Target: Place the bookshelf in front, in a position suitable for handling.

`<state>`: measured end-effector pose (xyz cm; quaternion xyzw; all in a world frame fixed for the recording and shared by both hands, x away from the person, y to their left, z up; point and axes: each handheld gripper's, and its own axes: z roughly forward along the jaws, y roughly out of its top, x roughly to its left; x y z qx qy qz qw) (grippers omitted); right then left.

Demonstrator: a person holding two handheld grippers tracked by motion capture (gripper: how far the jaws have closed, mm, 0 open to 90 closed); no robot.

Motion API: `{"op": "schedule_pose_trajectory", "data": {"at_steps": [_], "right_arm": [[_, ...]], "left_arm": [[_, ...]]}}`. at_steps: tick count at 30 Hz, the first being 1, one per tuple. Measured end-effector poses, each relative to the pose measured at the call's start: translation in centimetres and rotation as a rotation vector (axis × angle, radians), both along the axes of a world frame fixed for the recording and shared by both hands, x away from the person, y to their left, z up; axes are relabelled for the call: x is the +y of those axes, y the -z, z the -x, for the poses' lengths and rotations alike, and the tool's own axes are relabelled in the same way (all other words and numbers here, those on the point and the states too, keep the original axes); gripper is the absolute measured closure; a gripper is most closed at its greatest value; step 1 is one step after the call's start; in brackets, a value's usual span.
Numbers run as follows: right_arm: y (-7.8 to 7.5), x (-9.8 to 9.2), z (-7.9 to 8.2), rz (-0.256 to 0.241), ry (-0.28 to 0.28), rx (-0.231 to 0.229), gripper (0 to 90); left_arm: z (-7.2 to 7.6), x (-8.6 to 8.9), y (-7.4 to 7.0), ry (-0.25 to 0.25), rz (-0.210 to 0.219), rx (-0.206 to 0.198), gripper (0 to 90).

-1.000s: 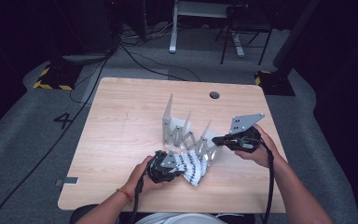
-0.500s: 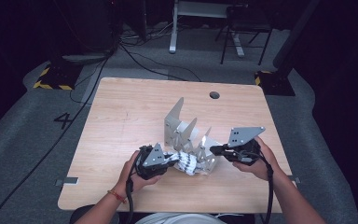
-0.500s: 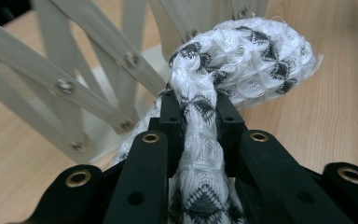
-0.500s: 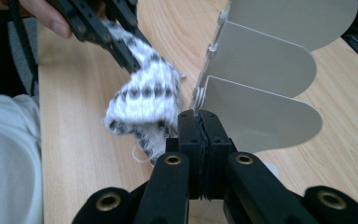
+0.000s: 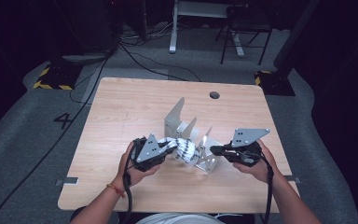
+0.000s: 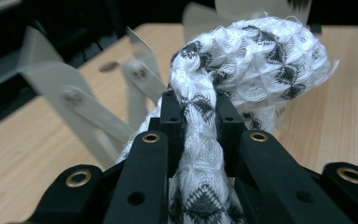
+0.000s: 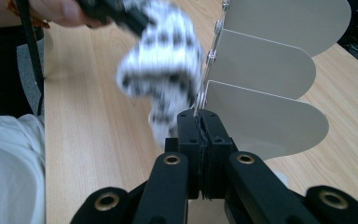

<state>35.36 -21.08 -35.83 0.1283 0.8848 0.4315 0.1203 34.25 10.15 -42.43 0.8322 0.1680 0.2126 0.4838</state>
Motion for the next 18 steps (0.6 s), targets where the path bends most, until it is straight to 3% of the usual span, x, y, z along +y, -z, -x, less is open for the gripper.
{"op": "schedule_pose_trajectory", "data": {"at_steps": [2, 7, 11, 14, 18], "right_arm": [[0.0, 0.0, 0.1, -0.001, 0.003, -0.006, 88.8], [0.1, 0.1, 0.2, -0.007, 0.022, -0.014, 89.1], [0.2, 0.1, 0.3, -0.018, 0.03, -0.01, 89.2], [0.3, 0.0, 0.3, -0.025, 0.028, -0.008, 89.2], [0.3, 0.0, 0.3, -0.031, 0.029, -0.008, 89.2]], "left_arm": [[-0.2, -0.9, 0.8, 0.022, -0.047, 0.018, 78.6], [-0.6, -3.0, 1.8, 0.083, -0.057, 0.071, 78.6], [0.2, -5.1, 2.4, 0.151, -0.093, 0.087, 78.6], [0.6, -5.9, 1.6, 0.152, -0.082, 0.071, 78.6], [0.6, -5.7, 0.1, 0.122, -0.016, 0.041, 78.7]]}}
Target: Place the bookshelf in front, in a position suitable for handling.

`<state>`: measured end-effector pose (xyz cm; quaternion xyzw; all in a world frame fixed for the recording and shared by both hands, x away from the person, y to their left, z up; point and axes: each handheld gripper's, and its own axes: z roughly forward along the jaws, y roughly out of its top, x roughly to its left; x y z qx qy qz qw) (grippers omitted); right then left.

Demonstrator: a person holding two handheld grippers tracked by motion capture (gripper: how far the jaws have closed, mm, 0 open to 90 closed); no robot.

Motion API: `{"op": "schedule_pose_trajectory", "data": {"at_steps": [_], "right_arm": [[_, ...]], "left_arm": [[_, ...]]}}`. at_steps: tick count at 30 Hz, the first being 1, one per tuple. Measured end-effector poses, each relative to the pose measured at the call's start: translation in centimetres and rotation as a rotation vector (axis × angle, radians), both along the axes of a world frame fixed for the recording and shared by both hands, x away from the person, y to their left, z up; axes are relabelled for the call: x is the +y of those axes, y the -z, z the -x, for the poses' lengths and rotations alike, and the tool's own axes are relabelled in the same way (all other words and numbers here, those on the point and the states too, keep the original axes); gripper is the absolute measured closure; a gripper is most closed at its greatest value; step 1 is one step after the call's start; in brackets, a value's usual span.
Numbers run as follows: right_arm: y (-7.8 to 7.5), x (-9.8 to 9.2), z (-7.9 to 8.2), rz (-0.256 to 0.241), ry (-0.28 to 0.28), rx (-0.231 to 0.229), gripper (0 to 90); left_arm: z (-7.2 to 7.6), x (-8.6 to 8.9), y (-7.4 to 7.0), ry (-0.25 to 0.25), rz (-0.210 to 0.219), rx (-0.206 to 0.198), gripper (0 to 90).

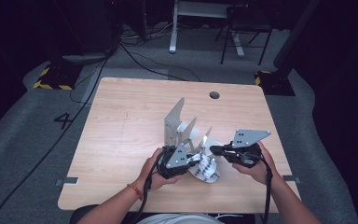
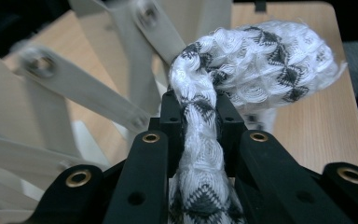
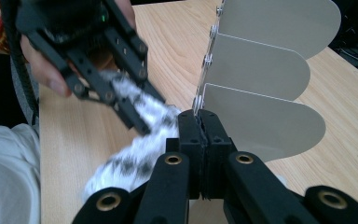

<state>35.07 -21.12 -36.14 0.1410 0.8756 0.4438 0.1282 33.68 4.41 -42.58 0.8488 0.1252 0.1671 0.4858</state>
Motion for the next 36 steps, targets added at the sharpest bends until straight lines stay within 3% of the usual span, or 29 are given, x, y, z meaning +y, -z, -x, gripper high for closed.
{"op": "schedule_pose_trajectory", "data": {"at_steps": [4, 7, 9, 14, 18, 20, 26, 32, 36], "right_arm": [[0.0, 0.0, 0.0, 0.001, 0.002, -0.005, 89.2], [0.1, 0.0, 0.1, -0.002, 0.002, -0.009, 89.2], [0.1, 0.0, 0.0, -0.006, 0.002, -0.008, 89.2], [0.2, 0.0, 0.1, -0.007, 0.002, -0.019, 89.2], [0.2, 0.0, 0.2, -0.01, 0.004, -0.02, 89.2], [0.2, 0.0, 0.2, -0.009, 0.005, -0.022, 89.2], [0.2, 0.0, 0.2, -0.013, 0.006, -0.022, 89.2], [0.3, 0.0, 0.2, -0.01, 0.008, -0.026, 89.2], [0.3, 0.0, 0.2, -0.009, 0.009, -0.026, 89.2]], "left_arm": [[-0.3, 1.2, -0.9, -0.053, 0.054, -0.029, 78.6], [-0.5, 2.1, -1.2, -0.095, 0.052, -0.068, 78.6], [-0.8, 2.9, -1.3, -0.126, 0.054, -0.074, 78.5], [-1.6, 4.0, -0.6, -0.169, 0.052, -0.047, 78.5], [-1.6, 3.2, 0.4, -0.152, 0.013, -0.031, 78.7], [-1.3, 2.5, 0.8, -0.13, 0.017, -0.006, 78.8], [-0.2, -0.1, 1.8, -0.058, -0.029, 0.004, 78.8], [0.8, -2.2, 1.1, -0.012, -0.016, -0.034, 78.8], [0.9, -2.0, 0.0, -0.015, 0.017, -0.069, 78.8]]}}
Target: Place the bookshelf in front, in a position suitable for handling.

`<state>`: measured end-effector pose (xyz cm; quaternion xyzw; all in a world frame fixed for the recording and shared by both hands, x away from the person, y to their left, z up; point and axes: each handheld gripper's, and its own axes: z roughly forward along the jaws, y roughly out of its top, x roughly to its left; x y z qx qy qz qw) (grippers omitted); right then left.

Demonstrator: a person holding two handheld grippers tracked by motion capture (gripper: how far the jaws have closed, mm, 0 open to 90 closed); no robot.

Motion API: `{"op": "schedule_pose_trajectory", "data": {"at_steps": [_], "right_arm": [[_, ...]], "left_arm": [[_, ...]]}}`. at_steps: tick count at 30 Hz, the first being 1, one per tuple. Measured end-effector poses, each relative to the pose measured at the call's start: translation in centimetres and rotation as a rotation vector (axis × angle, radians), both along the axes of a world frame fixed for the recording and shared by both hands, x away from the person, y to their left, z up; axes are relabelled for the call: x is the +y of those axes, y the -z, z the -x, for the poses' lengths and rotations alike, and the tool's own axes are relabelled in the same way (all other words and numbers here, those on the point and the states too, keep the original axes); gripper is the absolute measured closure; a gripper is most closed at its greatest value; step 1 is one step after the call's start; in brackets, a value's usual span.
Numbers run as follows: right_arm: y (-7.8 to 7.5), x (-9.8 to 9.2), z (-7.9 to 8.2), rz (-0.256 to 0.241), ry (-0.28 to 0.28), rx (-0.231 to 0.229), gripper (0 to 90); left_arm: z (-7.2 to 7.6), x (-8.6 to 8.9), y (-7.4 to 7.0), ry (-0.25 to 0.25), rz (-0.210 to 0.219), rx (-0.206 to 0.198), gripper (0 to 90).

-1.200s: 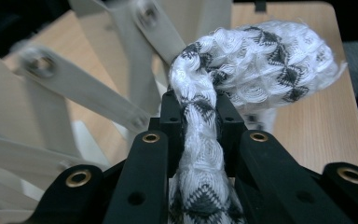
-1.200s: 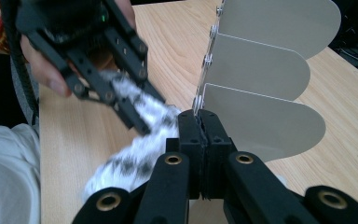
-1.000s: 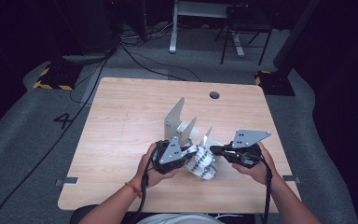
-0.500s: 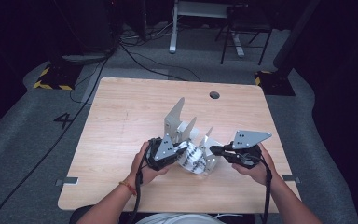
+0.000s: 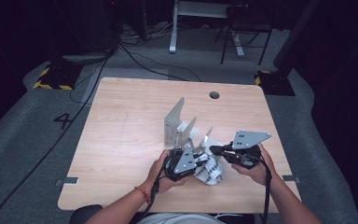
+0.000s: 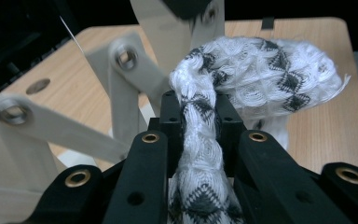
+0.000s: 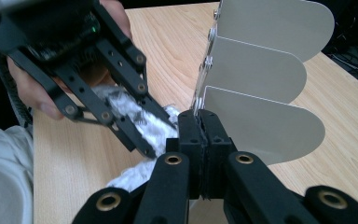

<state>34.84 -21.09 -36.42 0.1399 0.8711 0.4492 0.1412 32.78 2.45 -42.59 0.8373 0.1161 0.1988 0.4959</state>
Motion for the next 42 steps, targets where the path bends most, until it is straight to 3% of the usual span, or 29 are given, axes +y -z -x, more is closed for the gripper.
{"op": "schedule_pose_trajectory", "data": {"at_steps": [4, 10, 13, 16, 23, 25, 28, 30, 36, 42], "right_arm": [[0.1, 0.0, 0.0, -0.006, 0.004, 0.0, 89.2], [0.1, 0.0, 0.0, -0.007, 0.004, -0.004, 89.1], [0.1, 0.0, 0.1, -0.006, 0.004, -0.004, 89.0], [0.1, 0.0, 0.0, -0.008, 0.003, -0.005, 89.0], [0.1, 0.0, 0.1, -0.005, 0.006, -0.011, 88.9], [0.1, 0.0, 0.1, -0.007, 0.006, -0.01, 88.9], [0.1, -0.1, 0.1, -0.007, 0.004, -0.008, 88.8], [0.2, -0.2, 0.1, -0.008, 0.004, -0.009, 88.8], [0.2, -0.1, 0.1, -0.009, 0.005, -0.01, 88.8], [0.6, 0.1, 0.0, -0.012, 0.002, 0.001, 88.4]], "left_arm": [[-0.6, 1.5, -1.0, -0.043, 0.048, -0.017, 78.8], [-1.7, 3.4, -1.4, -0.113, 0.055, -0.034, 78.8], [-2.4, 4.4, -0.9, -0.152, 0.048, -0.017, 78.7], [-3.1, 4.8, 0.3, -0.178, 0.047, 0.037, 78.8], [-3.1, 2.9, 2.7, -0.132, -0.071, 0.091, 78.7], [-2.9, 2.4, 3.1, -0.113, -0.085, 0.102, 78.6], [-2.5, 1.6, 3.3, -0.085, -0.073, 0.134, 78.5], [-2.0, 1.0, 3.3, -0.06, -0.082, 0.124, 78.5], [-0.6, -0.3, 1.7, 0.011, -0.033, 0.072, 78.5], [-0.8, 1.4, -0.5, -0.026, 0.072, 0.039, 78.5]]}}
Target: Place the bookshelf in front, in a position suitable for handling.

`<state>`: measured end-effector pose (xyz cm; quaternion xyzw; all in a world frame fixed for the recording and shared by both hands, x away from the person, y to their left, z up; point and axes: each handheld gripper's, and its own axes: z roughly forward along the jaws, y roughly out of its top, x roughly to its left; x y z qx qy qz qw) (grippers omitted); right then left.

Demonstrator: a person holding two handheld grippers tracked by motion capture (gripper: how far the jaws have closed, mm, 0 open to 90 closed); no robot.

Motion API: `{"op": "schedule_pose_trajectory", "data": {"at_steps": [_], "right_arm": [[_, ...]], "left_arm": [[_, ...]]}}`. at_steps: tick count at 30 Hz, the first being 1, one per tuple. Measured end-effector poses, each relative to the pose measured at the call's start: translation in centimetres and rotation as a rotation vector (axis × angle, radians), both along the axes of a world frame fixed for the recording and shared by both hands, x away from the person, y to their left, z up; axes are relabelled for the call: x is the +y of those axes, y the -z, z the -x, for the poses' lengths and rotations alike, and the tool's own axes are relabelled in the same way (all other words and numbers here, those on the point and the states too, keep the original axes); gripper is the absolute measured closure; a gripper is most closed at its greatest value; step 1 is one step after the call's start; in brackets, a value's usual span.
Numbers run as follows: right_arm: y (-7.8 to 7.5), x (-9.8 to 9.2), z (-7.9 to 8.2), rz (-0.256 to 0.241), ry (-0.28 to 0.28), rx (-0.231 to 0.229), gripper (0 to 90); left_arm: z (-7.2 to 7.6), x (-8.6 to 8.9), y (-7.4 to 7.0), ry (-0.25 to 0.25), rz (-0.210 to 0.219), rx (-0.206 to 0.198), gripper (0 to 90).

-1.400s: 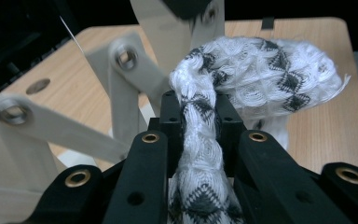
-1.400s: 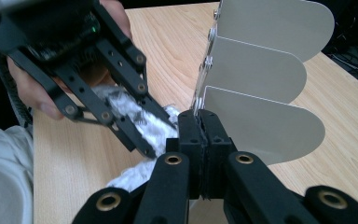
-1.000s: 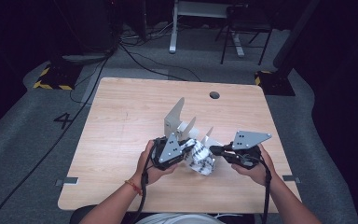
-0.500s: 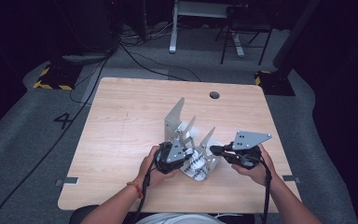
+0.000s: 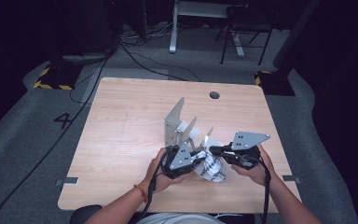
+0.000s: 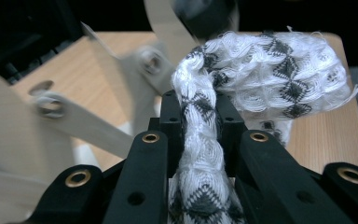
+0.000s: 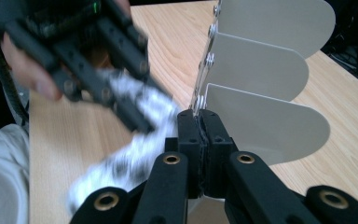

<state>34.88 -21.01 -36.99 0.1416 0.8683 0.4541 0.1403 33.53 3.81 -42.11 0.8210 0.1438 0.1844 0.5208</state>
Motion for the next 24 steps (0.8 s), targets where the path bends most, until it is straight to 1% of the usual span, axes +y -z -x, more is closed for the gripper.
{"op": "schedule_pose_trajectory", "data": {"at_steps": [2, 5, 6, 8, 10, 14, 16, 18, 20, 21, 22, 23, 24], "right_arm": [[-0.1, 0.0, 0.0, 0.01, 0.0, -0.006, 88.3], [0.0, 0.0, -0.1, 0.005, 0.0, -0.001, 88.3], [0.0, 0.0, -0.1, 0.005, -0.001, -0.002, 88.3], [0.0, 0.0, 0.0, 0.008, 0.002, -0.005, 88.3], [-0.1, 0.0, 0.0, 0.008, 0.003, -0.005, 88.0], [0.0, 0.0, 0.0, 0.009, 0.003, -0.007, 87.8], [0.0, 0.0, 0.0, 0.01, 0.003, -0.01, 87.8], [0.0, 0.0, 0.0, 0.009, 0.003, -0.009, 87.8], [0.0, 0.0, 0.1, 0.009, 0.003, -0.01, 87.7], [0.0, 0.0, 0.1, 0.011, 0.003, -0.011, 87.8], [0.0, 0.0, 0.1, 0.01, 0.004, -0.009, 87.8], [0.0, 0.0, 0.1, 0.01, 0.003, -0.01, 87.7], [0.0, 0.0, 0.1, 0.008, 0.003, -0.01, 87.7]], "left_arm": [[-0.3, 0.8, -0.3, -0.025, 0.023, 0.006, 78.5], [-0.9, 1.8, -0.5, -0.064, 0.023, -0.01, 78.5], [-1.2, 2.2, -0.6, -0.08, 0.023, -0.008, 78.5], [-1.7, 2.9, -0.5, -0.116, 0.009, -0.019, 78.5], [-2.2, 3.8, -0.3, -0.151, 0.0, -0.015, 78.5], [-3.4, 5.8, 0.2, -0.223, -0.042, -0.016, 78.5], [-4.1, 6.8, 0.4, -0.259, -0.05, -0.006, 78.5], [-4.5, 7.7, 0.5, -0.28, -0.039, 0.008, 78.4], [-4.8, 8.3, 0.5, -0.318, -0.045, 0.003, 78.5], [-4.9, 8.5, 0.4, -0.325, -0.042, 0.001, 78.5], [-5.0, 8.8, 0.2, -0.335, -0.022, 0.008, 78.5], [-5.1, 9.3, 0.0, -0.343, 0.006, 0.011, 78.5], [-5.1, 9.5, -0.2, -0.351, 0.017, 0.008, 78.5]]}}
